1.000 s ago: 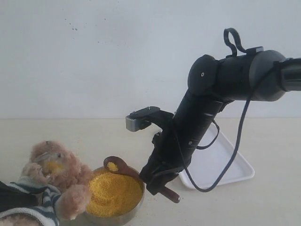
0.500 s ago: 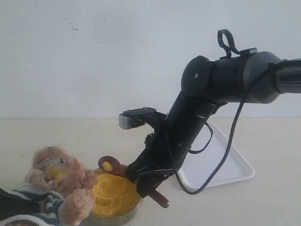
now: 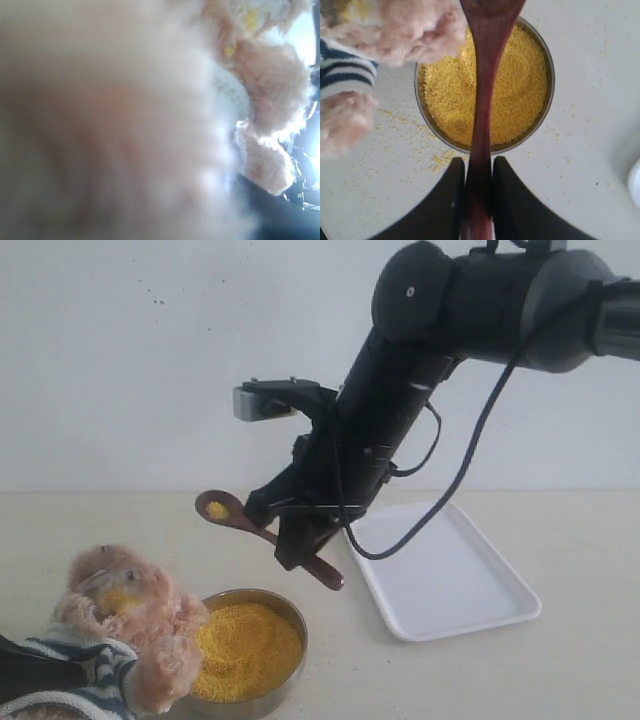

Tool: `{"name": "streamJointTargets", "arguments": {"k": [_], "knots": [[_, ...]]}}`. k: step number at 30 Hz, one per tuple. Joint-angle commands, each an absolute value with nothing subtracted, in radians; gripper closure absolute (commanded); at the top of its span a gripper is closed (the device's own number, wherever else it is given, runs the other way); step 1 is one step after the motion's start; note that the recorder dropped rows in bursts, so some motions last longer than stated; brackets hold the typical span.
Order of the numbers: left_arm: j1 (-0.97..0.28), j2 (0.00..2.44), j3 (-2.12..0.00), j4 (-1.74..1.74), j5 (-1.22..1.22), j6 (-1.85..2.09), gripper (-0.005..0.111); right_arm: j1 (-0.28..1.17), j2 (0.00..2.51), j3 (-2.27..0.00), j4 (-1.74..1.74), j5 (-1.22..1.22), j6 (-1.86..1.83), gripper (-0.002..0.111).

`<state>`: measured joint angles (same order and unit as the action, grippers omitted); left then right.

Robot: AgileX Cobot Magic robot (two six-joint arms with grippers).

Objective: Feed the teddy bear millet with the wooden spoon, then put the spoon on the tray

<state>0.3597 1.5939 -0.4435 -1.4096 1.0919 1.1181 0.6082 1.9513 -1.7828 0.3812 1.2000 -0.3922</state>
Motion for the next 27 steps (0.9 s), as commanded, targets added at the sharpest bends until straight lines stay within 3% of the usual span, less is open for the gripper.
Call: {"name": "streamJointTargets", "arguments": {"k": [1, 27], "knots": [[0.362, 1.588, -0.441, -1.429, 1.117, 1.127, 0.103, 0.665, 1.937, -1.84, 0.356, 1.221, -0.391, 0.109], [0.362, 1.588, -0.441, -1.445, 1.117, 1.13, 0.103, 0.975, 1.946, -1.838, -0.133, 1.113, -0.32, 0.109]]}}
